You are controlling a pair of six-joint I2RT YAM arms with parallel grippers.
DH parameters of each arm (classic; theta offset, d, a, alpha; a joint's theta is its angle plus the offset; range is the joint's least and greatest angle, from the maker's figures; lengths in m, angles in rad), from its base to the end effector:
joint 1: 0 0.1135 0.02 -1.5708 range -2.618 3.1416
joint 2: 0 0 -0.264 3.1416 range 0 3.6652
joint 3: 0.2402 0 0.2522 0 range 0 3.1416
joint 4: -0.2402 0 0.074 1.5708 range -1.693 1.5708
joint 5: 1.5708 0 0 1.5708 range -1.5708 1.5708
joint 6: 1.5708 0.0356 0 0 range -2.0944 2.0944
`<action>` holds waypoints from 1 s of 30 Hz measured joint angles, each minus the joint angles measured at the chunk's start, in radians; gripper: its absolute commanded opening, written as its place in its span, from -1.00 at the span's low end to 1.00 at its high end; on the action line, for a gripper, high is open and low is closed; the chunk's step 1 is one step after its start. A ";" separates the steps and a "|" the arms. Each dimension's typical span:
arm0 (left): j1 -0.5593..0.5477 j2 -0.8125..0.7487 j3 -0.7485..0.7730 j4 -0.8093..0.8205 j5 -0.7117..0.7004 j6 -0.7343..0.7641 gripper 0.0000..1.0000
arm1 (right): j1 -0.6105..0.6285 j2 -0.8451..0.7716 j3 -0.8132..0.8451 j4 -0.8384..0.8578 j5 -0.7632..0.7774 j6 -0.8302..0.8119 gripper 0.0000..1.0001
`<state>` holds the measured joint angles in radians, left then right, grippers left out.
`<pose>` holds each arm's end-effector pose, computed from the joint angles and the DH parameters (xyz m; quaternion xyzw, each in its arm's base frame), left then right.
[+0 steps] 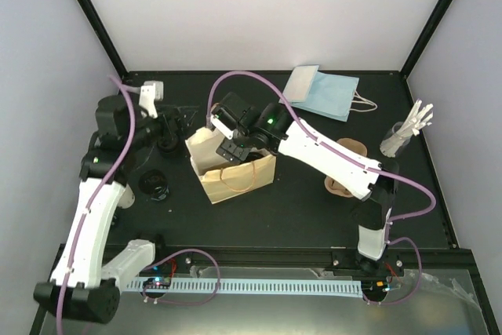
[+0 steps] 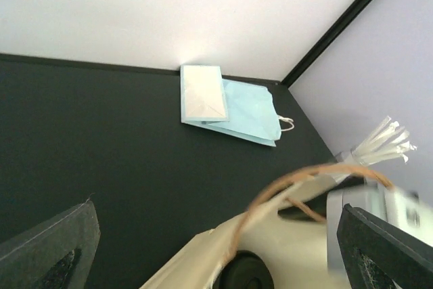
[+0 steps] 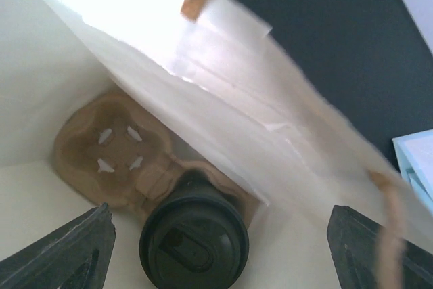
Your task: Pack the takeout coffee
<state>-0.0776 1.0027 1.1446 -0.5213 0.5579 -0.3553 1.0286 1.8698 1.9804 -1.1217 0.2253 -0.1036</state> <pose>0.2067 -0.0350 0.3915 0.0429 0.8095 -0.3384 0.4779 0.2093 0.3319 0.3603 -0.4860 0.8227 0.0258 0.2938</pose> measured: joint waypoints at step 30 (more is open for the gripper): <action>-0.018 -0.133 -0.199 -0.046 0.048 0.140 0.97 | -0.001 -0.394 -0.328 0.241 0.319 0.003 1.00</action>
<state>-0.0959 0.8696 0.9459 -0.5674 0.6064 -0.2150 1.0279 1.4757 1.6520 -0.8806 0.5446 -0.1001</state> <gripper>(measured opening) 0.987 1.000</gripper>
